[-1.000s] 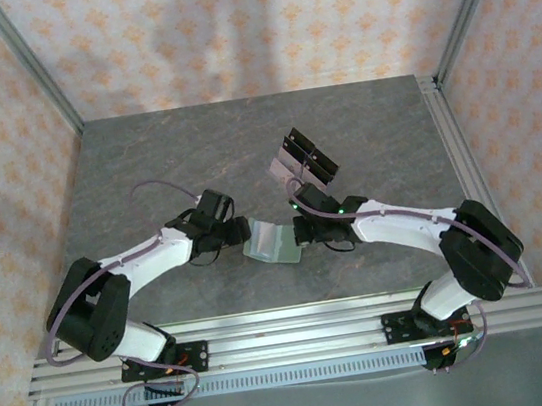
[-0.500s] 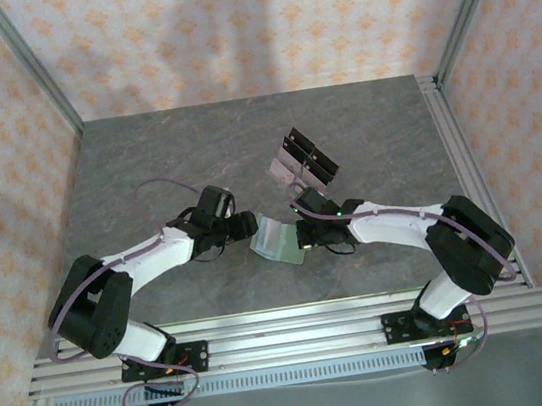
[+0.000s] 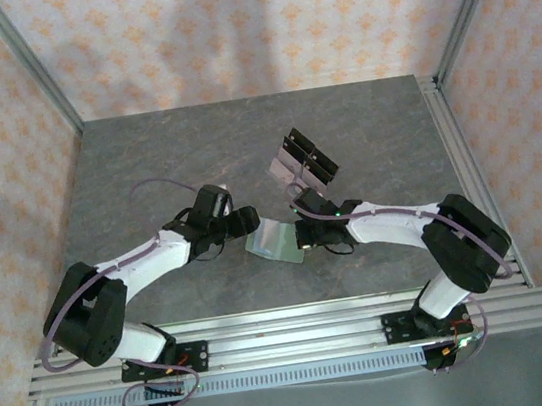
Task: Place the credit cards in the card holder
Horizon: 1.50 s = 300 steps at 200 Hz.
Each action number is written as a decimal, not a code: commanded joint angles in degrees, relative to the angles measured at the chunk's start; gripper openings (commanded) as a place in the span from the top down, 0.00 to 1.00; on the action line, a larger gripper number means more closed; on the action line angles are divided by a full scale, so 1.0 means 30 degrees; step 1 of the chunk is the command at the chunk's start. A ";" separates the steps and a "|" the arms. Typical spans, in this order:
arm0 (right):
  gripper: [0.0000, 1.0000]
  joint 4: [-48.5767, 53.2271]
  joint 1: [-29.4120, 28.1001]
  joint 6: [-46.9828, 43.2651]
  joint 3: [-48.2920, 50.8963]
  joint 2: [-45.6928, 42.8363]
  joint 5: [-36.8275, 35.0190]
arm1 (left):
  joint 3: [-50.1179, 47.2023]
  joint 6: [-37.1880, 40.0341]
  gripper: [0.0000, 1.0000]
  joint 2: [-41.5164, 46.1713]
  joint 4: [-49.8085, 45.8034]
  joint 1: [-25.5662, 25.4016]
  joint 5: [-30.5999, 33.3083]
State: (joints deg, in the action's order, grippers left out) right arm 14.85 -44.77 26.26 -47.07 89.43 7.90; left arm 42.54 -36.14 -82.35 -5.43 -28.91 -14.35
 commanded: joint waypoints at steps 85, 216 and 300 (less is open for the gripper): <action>1.00 -0.0424 0.0217 -0.0229 0.0660 0.0804 -0.0495 | 0.0030 -0.0140 0.47 -0.1573 0.1704 -0.0182 -0.0827; 1.00 -0.0610 0.0276 -0.0377 0.0734 0.1242 -0.0525 | -0.0154 -0.0375 0.75 -0.1901 0.2547 -0.0099 -0.1566; 1.00 -0.0690 0.0291 -0.0346 0.0711 0.1407 -0.0468 | -0.0264 -0.0514 0.81 -0.2473 0.3115 -0.0063 -0.2146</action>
State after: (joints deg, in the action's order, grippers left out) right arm 11.90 -44.40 25.87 -46.11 92.20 7.92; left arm 42.54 -37.50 -88.68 2.11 -28.88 -19.55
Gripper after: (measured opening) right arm 0.049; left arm 0.197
